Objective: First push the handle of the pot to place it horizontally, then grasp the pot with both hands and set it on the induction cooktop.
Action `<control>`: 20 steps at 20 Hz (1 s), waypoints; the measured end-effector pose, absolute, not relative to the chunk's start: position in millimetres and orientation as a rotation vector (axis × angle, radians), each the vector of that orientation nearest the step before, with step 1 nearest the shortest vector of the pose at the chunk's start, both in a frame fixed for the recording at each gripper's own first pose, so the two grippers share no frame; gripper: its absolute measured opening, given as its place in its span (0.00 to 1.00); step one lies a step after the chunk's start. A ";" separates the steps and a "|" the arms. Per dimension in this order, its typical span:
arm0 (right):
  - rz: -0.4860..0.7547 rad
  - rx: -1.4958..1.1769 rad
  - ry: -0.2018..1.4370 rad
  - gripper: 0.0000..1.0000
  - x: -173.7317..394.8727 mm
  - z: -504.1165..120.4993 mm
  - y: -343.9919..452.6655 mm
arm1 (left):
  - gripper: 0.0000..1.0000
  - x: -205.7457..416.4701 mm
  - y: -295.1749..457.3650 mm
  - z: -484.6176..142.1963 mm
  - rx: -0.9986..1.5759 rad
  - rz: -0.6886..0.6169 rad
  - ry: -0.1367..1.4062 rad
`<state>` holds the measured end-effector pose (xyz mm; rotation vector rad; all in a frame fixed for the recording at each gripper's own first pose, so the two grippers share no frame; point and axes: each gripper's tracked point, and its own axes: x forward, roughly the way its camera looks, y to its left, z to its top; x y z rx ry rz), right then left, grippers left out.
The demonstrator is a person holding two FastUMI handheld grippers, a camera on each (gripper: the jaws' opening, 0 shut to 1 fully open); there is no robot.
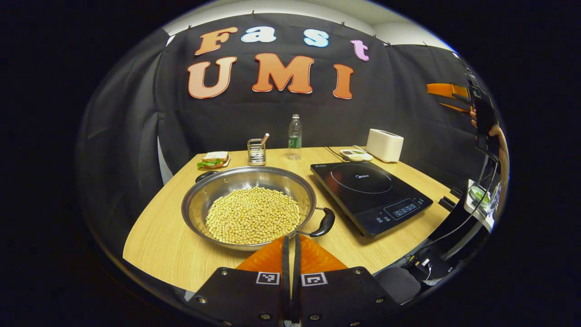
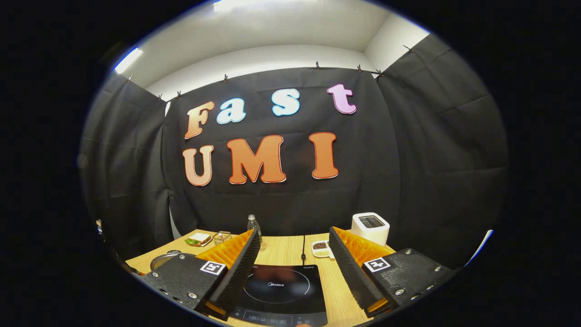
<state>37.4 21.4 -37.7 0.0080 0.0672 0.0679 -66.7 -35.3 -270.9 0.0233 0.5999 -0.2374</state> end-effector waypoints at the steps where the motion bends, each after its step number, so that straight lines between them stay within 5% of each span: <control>1: 0.064 0.003 0.065 0.95 36.8 -37.7 20.1 | 0.02 -68.5 -36.3 -275.1 0.021 -0.240 0.610; 20: 0.039 0.010 0.037 0.95 31.6 -35.3 6.4 | 0.02 -45.6 -55.2 -326.1 0.106 -0.244 0.720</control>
